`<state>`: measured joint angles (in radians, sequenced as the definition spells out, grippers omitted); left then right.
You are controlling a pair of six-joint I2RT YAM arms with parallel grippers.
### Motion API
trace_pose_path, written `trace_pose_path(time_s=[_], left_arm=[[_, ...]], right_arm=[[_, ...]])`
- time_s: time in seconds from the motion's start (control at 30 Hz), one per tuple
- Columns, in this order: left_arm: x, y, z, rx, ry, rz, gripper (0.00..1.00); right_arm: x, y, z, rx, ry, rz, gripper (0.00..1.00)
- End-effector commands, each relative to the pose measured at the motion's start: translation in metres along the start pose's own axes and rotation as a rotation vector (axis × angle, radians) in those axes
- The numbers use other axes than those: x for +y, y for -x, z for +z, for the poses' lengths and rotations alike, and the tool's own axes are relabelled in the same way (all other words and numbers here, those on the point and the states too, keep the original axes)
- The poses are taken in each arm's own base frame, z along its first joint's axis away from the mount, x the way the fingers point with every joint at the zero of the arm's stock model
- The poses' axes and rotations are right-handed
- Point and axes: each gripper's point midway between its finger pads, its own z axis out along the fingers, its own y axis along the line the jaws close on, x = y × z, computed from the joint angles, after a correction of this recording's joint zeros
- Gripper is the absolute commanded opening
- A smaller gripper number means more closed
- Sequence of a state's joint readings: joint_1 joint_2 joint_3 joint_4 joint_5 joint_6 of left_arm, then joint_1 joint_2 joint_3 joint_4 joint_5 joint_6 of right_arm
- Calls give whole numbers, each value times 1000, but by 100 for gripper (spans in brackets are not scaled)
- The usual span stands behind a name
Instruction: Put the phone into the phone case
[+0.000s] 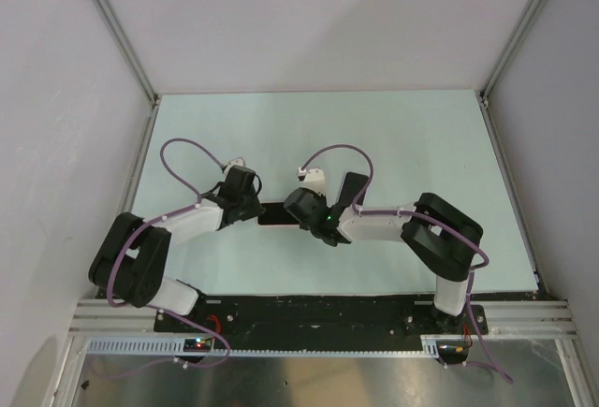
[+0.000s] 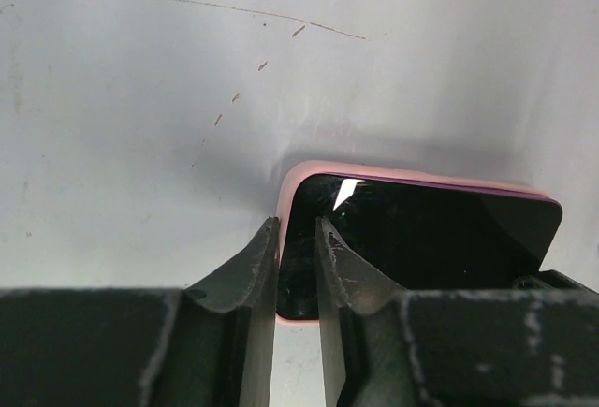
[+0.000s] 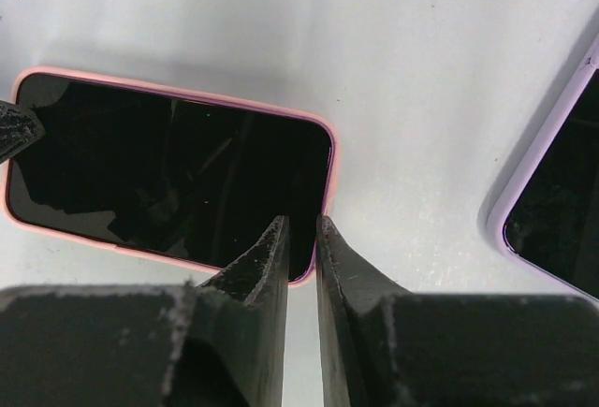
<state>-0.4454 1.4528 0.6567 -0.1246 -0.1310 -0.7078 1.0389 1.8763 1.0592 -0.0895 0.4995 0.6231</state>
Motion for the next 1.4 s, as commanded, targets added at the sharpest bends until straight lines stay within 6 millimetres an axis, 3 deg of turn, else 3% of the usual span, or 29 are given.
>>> trace_pose_path(time_s=[0.0,0.3,0.47,0.6,0.67,0.77,0.9,1.03,1.23,1.37], left_arm=[[-11,-10,-1,56,-33,6,24],[-11,-5,-4,47,-26,17,25],[-11,-3,-5,43,-24,23,26],[-12,-2,-7,40,-27,26,26],[-12,0,-8,35,-27,32,26],[-16,5,-10,29,-37,39,27],[-22,11,-13,20,-50,45,27],[-28,20,-19,0,-64,52,28],[-34,35,-40,-39,-80,52,30],[-28,27,-57,-46,-74,23,29]], right_arm=[[-7,-175,-26,525,64,-123,19],[-20,-181,-36,523,41,-117,22],[-17,-169,-44,500,68,-99,24],[-14,-151,-49,469,84,-71,34],[-16,-132,-52,434,89,-55,40],[-22,-89,-58,354,107,-9,48],[-30,-18,-64,221,132,45,52],[-32,38,-67,119,166,67,53],[-23,91,-43,56,247,61,53],[-15,105,-18,77,268,37,49]])
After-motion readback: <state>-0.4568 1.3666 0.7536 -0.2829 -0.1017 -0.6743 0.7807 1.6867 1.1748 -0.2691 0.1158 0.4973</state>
